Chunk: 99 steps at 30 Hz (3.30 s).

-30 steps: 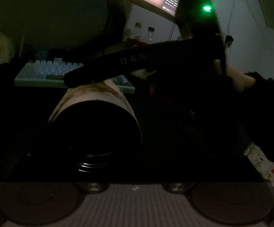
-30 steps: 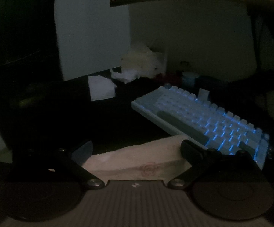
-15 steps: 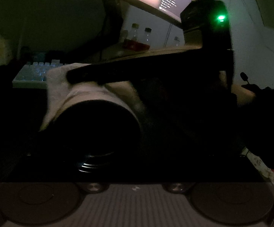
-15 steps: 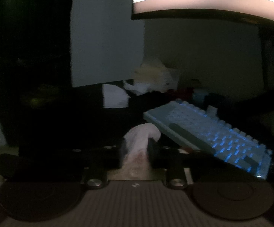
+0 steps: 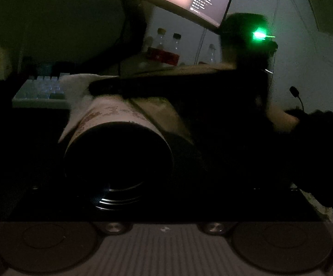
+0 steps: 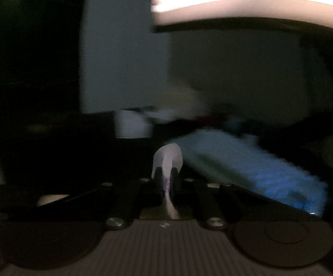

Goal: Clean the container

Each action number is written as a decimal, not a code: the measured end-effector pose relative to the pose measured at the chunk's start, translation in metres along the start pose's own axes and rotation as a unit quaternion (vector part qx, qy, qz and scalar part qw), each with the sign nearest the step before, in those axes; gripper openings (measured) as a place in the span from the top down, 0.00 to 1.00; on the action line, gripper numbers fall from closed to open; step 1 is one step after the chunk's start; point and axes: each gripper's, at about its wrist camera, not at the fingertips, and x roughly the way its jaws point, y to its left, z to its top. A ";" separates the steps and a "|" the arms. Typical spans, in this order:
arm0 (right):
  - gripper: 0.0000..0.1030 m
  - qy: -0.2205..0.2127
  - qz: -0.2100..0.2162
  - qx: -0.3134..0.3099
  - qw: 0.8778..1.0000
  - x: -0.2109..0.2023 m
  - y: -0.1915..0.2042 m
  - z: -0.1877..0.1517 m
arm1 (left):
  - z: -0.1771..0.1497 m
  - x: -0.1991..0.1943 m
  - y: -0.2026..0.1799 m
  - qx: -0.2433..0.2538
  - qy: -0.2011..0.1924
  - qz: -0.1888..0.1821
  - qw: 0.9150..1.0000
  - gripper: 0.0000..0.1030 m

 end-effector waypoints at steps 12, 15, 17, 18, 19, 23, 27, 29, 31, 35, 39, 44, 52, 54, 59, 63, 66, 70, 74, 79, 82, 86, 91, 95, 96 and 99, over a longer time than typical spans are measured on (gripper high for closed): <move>0.92 -0.001 0.090 -0.006 0.996 0.000 0.022 0.007 | 0.006 -0.005 0.020 -0.050 -0.005 -0.015 0.999 0.00; 0.92 0.007 0.036 0.038 0.999 0.012 -0.008 0.011 | 0.007 -0.006 0.021 -0.049 -0.003 -0.014 0.999 0.00; 0.92 0.012 0.019 0.053 0.998 0.014 -0.013 0.013 | 0.009 -0.008 0.023 -0.052 0.001 -0.013 0.999 0.00; 0.92 0.015 0.021 0.053 0.998 0.014 -0.010 0.015 | 0.010 -0.008 0.025 -0.057 0.002 -0.012 0.998 0.00; 0.92 0.015 0.039 0.050 0.998 0.012 -0.003 0.014 | 0.011 -0.009 0.027 -0.061 0.002 -0.011 0.998 0.00; 0.92 -0.001 0.155 0.007 0.988 -0.002 0.032 0.010 | 0.014 -0.013 0.038 -0.077 0.001 -0.005 0.997 0.00; 0.92 0.008 0.119 0.007 0.993 0.008 0.020 0.015 | 0.016 -0.017 0.043 -0.080 -0.002 0.008 0.997 0.00; 0.92 0.011 0.065 0.009 0.998 0.022 0.004 0.017 | 0.017 -0.018 0.045 -0.078 -0.003 0.012 0.997 0.00; 0.92 0.018 0.011 -0.004 1.000 0.030 0.000 0.020 | 0.018 -0.021 0.046 -0.080 -0.006 0.013 0.997 0.00; 0.92 0.011 0.093 0.025 0.995 0.018 0.017 0.018 | 0.020 -0.024 0.053 -0.084 -0.009 0.024 0.996 0.00; 0.92 -0.001 0.158 -0.001 0.987 0.008 0.038 0.017 | 0.024 -0.027 0.061 -0.095 -0.012 0.025 0.995 0.00; 0.92 0.004 0.044 0.002 0.999 0.032 0.016 0.022 | 0.029 -0.032 0.054 -0.096 -0.011 0.062 0.993 0.00; 0.92 0.020 0.055 0.028 0.998 0.021 0.020 0.024 | 0.037 -0.021 0.043 -0.076 0.000 0.085 0.993 0.10; 0.92 0.022 0.067 0.042 0.997 0.013 0.015 0.025 | 0.036 -0.007 0.051 -0.124 0.013 0.075 0.989 0.29; 0.92 0.011 0.059 0.051 0.997 -0.012 0.009 0.021 | 0.036 0.013 0.059 -0.103 0.008 0.043 0.994 0.77; 0.93 0.006 0.045 0.061 0.997 -0.032 0.008 0.014 | 0.035 0.004 0.064 -0.048 0.006 -0.029 0.998 0.84; 0.93 0.001 0.029 0.079 0.996 -0.047 0.012 0.007 | 0.031 -0.012 0.074 -0.031 0.015 -0.091 0.995 0.87; 0.93 -0.030 -0.028 0.060 0.997 -0.063 0.036 -0.006 | 0.020 -0.027 0.068 -0.004 0.031 -0.081 0.996 0.86; 0.93 -0.043 -0.091 0.053 0.994 -0.064 0.055 -0.013 | 0.004 -0.030 0.053 0.030 0.039 -0.042 0.998 0.67; 0.93 -0.054 -0.058 0.053 0.995 -0.061 0.087 -0.016 | -0.006 -0.034 0.046 0.045 0.018 -0.039 0.998 0.52; 0.93 -0.058 -0.049 0.045 0.996 -0.061 0.080 -0.019 | -0.008 -0.035 0.041 0.043 0.010 -0.040 0.998 0.44; 0.93 -0.033 -0.113 0.076 0.990 -0.060 0.037 -0.020 | -0.007 -0.031 0.030 0.055 0.008 -0.034 0.998 0.31; 0.92 -0.041 -0.072 0.084 0.993 -0.065 0.047 -0.021 | -0.006 -0.023 0.023 0.062 0.009 -0.038 0.997 0.29; 0.92 -0.044 0.016 0.074 0.996 -0.069 0.063 -0.019 | -0.007 -0.022 0.020 0.062 0.009 -0.039 0.997 0.25; 0.92 -0.040 0.024 0.083 0.995 -0.068 0.056 -0.018 | -0.006 -0.022 0.020 0.058 0.010 -0.040 0.997 0.25; 0.92 -0.028 -0.040 0.091 0.995 -0.062 0.029 -0.019 | -0.005 -0.023 0.022 0.052 0.011 -0.044 0.998 0.24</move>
